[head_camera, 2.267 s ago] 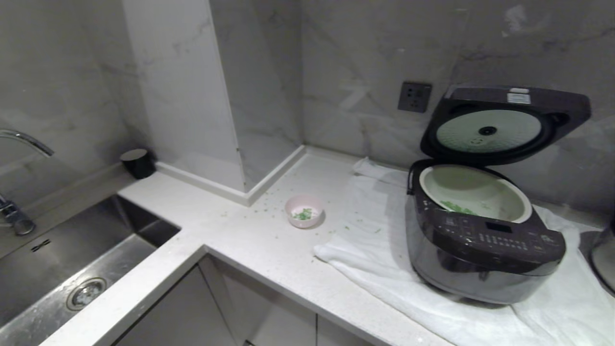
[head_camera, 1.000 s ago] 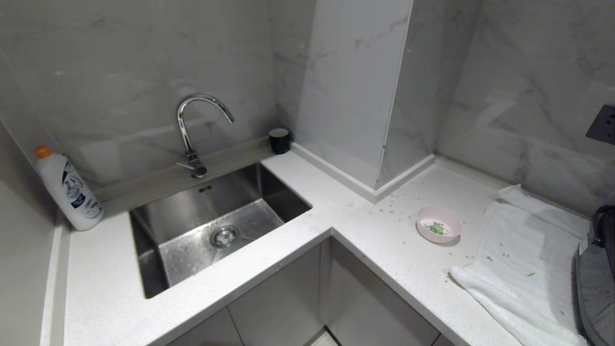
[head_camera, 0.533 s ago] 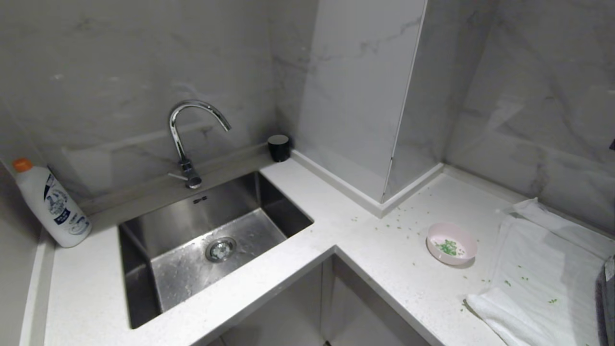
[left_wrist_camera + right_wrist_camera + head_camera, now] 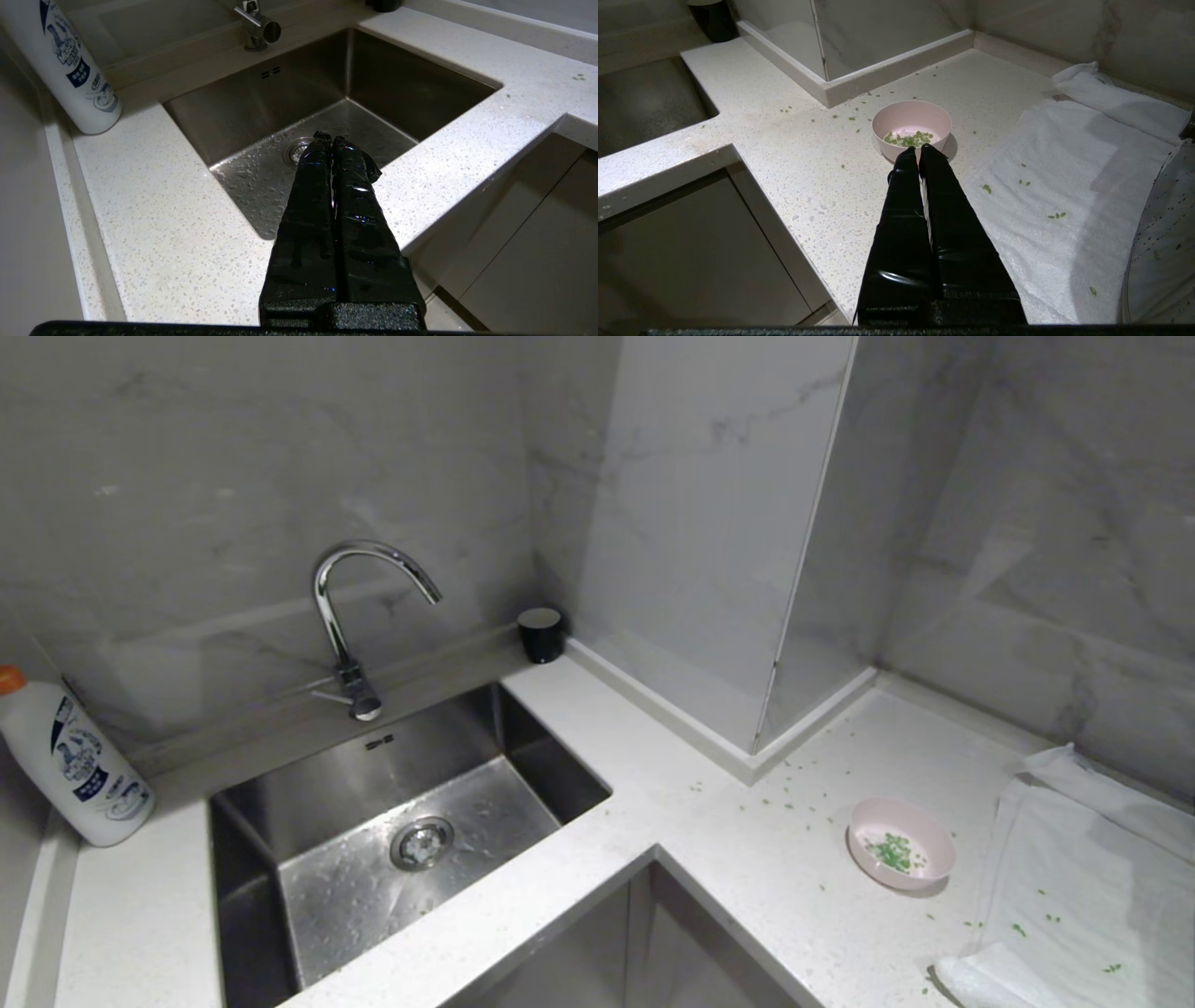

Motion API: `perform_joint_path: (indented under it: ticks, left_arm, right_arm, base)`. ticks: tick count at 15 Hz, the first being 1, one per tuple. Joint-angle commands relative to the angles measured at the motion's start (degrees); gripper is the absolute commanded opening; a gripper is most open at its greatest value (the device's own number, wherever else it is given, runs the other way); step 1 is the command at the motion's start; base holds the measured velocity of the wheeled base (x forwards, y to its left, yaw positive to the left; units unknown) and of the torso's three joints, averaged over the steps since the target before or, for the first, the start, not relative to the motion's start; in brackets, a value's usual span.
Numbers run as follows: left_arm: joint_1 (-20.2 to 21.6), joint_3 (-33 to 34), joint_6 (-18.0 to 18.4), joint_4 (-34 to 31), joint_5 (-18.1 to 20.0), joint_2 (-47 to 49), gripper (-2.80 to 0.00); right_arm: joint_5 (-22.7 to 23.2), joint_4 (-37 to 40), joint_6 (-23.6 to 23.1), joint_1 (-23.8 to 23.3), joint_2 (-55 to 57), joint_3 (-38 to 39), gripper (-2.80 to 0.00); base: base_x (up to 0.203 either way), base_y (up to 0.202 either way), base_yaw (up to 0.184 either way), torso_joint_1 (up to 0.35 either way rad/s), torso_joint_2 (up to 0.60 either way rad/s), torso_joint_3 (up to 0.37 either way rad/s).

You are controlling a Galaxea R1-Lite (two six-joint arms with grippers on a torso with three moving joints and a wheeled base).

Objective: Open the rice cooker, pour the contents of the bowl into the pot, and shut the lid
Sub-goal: Turn on the tap

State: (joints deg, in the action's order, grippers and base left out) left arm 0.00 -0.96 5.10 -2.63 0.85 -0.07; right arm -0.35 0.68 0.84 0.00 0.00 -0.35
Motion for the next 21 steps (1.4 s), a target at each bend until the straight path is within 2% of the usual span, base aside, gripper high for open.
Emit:
perform_joint_path:
  ticks: [1, 2, 4, 6, 8, 11, 13, 15, 17, 21]
  left_arm:
    - [0.1, 0.0, 0.2, 0.0, 0.1, 0.0, -2.8]
    - [0.1, 0.1, 0.1, 0.0, 0.1, 0.0, -2.8]
    - [0.2, -0.4, -2.4, -0.3, -0.9, -0.1, -2.8]
    - [0.3, -2.8, -2.6, -0.2, -1.3, 3.4, -2.8]
    - [0.7, -5.9, -3.1, 2.4, -1.1, 11.3, -2.8]
    - [1.0, -9.5, -3.6, 12.1, -1.0, 29.1, -2.8]
    - [0.8, -13.8, -5.3, 18.3, -1.1, 42.7, -2.8]
    - [0.2, -20.4, -9.3, 22.1, -1.3, 55.4, -2.8]
    - [-0.8, -28.2, -15.1, 24.4, -2.5, 68.2, -2.8]
    - [-2.7, -40.3, -25.2, 26.4, -10.9, 91.8, -2.8]
  right_arm:
    - [0.0, 0.0, 0.0, 0.0, 0.0, 0.0, -2.8]
    - [0.0, 0.0, 0.0, 0.0, 0.0, 0.0, -2.8]
    - [0.0, 0.0, 0.0, 0.0, 0.0, 0.0, -2.8]
    - [0.0, 0.0, 0.0, 0.0, 0.0, 0.0, -2.8]
    - [0.0, 0.0, 0.0, 0.0, 0.0, 0.0, -2.8]
    - [0.0, 0.0, -0.1, 0.0, 0.0, 0.0, -2.8]
    - [0.0, 0.0, -0.1, 0.0, 0.0, 0.0, -2.8]
    - [0.0, 0.0, -0.1, 0.0, 0.0, 0.0, -2.8]
    - [0.0, 0.0, -0.1, 0.0, 0.0, 0.0, -2.8]
    - [0.0, 0.0, -0.1, 0.0, 0.0, 0.0, -2.8]
  base:
    - [0.0, 0.0, 0.0, 0.0, 0.0, 0.0]
    - [0.0, 0.0, 0.0, 0.0, 0.0, 0.0]
    - [0.0, 0.0, 0.0, 0.0, 0.0, 0.0]
    - [0.0, 0.0, 0.0, 0.0, 0.0, 0.0]
    - [0.0, 0.0, 0.0, 0.0, 0.0, 0.0]
    - [0.0, 0.0, 0.0, 0.0, 0.0, 0.0]
    - [0.0, 0.0, 0.0, 0.0, 0.0, 0.0]
    - [0.0, 0.0, 0.0, 0.0, 0.0, 0.0]
    - [0.0, 0.0, 0.0, 0.0, 0.0, 0.0]
    - [0.0, 0.0, 0.0, 0.0, 0.0, 0.0]
